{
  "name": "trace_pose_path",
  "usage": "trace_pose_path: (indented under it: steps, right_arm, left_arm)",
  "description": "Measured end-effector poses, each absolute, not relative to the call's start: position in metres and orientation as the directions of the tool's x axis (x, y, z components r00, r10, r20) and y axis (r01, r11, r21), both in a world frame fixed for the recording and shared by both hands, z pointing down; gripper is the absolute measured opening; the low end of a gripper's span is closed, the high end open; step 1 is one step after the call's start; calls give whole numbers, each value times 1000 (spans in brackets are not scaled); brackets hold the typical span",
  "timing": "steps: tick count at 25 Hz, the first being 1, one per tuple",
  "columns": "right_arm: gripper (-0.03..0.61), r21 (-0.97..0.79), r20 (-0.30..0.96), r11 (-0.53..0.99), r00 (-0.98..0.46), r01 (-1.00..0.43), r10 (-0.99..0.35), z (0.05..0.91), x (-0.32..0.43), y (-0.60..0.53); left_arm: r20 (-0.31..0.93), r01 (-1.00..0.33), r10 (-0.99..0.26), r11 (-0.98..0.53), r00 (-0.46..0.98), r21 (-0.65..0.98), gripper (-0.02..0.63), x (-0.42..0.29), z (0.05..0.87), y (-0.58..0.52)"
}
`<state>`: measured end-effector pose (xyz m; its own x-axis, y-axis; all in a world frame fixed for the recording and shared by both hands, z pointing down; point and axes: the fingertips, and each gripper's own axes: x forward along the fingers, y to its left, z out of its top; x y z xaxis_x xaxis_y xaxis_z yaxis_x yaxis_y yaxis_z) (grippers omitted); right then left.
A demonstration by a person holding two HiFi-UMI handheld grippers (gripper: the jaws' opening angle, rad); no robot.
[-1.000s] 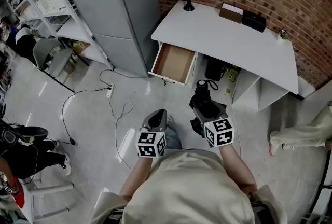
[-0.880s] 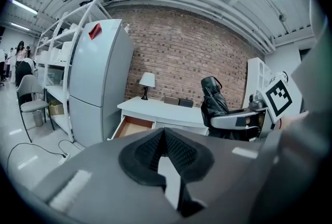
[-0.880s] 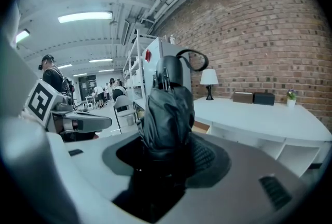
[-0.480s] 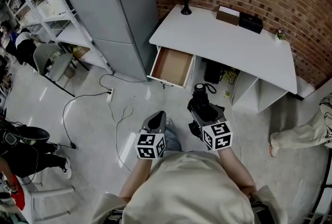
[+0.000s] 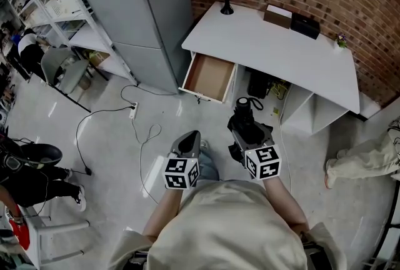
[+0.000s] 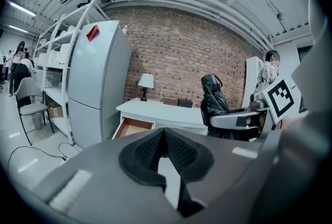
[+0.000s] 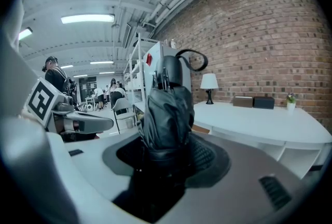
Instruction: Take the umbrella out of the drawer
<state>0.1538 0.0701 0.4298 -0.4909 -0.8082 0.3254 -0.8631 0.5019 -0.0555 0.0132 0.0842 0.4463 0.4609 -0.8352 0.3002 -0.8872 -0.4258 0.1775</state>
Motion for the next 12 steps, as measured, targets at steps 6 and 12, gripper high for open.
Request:
trace_pose_path:
  steps: [6,12]
  right_arm:
    - [230,-62,317,495,-488,-866,-813,428,153,67]
    - [230,-61,316,492,-484,-868,-816,427,150,65]
  left_arm:
    - [301,-886,-834,-428,462,176,11,11,448,81]
    - [306,-888,-834,-421,458,183,11,4,450,80]
